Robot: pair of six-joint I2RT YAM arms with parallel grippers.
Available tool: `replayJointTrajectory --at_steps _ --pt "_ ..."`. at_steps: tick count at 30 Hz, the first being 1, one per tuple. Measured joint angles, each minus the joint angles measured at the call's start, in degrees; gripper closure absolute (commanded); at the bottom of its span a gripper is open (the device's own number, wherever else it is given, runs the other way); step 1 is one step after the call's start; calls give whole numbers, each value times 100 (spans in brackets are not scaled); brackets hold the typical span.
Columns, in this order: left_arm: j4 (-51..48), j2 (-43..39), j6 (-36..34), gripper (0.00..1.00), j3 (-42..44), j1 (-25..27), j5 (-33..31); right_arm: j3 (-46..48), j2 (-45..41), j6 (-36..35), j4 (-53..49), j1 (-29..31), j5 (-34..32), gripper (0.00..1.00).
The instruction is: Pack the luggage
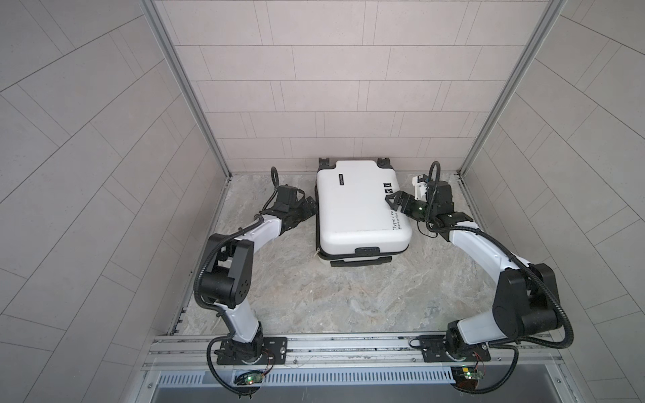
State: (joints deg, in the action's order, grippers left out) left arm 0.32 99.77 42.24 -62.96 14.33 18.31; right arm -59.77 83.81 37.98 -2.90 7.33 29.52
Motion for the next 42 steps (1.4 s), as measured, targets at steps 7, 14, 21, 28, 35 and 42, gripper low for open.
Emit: replayJointTrajectory --at_steps 7,14,21,28,35,42 --pt "-396 -570 -177 10 282 96 -94 -144 -184 -221 -688 -122 81 3" --pt "-835 -2201 -501 10 1014 378 -81 61 -1132 -494 -1711 -332 105 3" --pt "-820 -2647 -385 11 2212 407 -144 688 -2192 -702 -2562 -649 -240 6" --pt "-691 -2557 -195 11 2695 404 -173 1419 -2898 -756 -3049 -1421 -896 8" --pt "-334 -2044 -179 12 2677 404 -90 1886 -2074 -796 -2863 -1510 -730 9" --pt "-243 -1554 -240 13 2540 404 4 2186 -1364 -557 -1937 -1019 -94 11"
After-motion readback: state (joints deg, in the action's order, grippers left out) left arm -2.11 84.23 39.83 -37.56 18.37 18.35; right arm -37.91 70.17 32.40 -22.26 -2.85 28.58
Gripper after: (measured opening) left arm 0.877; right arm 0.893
